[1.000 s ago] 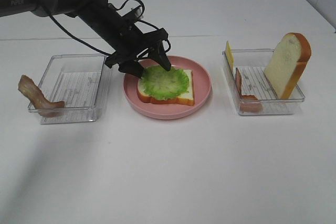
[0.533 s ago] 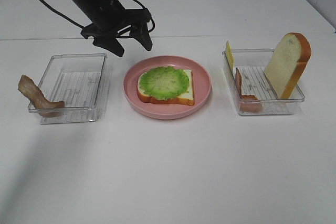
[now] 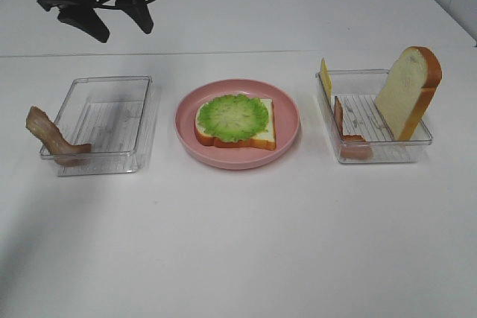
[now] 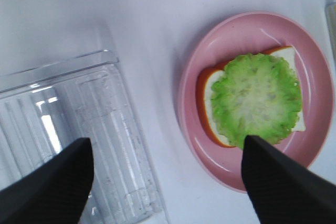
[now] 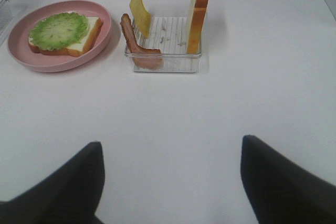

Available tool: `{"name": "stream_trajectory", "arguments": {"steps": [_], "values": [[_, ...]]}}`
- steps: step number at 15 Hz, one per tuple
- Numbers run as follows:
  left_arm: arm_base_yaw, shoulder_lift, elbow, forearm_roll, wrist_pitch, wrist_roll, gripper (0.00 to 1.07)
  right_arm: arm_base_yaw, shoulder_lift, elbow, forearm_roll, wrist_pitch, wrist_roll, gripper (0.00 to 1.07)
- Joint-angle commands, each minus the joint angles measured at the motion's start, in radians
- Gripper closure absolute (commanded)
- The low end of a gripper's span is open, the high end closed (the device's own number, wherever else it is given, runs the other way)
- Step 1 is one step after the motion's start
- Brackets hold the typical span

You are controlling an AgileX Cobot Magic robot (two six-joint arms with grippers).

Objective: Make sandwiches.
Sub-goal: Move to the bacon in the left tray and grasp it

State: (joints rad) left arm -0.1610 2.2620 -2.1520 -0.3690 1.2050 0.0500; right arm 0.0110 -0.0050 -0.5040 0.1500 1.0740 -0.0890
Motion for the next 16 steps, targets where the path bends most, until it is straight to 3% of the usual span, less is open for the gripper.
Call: {"name": "stream_trajectory", "arguments": {"steps": [1,6,10,11,12,16], "values": [[0.024,-0.016,-0.004,0.025,0.083,-0.003,0.33,-0.007,-0.016,0.003,0.001,-0.012,-0.012,0.37],[0.029,-0.148,0.028,0.23,0.083,-0.077,0.33,-0.007,-0.016,0.003,0.002,-0.012,-0.012,0.37],[0.029,-0.302,0.219,0.329,0.083,-0.078,0.33,-0.007,-0.016,0.003,0.002,-0.012,-0.012,0.37],[0.029,-0.318,0.245,0.331,0.082,-0.078,0.33,-0.007,-0.016,0.003,0.002,-0.012,-0.012,0.37],[0.029,-0.383,0.358,0.332,0.081,-0.078,0.33,-0.007,-0.016,0.003,0.002,-0.012,-0.012,0.37],[0.053,-0.445,0.518,0.333,0.062,-0.102,0.33,-0.007,-0.016,0.003,0.002,-0.012,-0.012,0.37]]}}
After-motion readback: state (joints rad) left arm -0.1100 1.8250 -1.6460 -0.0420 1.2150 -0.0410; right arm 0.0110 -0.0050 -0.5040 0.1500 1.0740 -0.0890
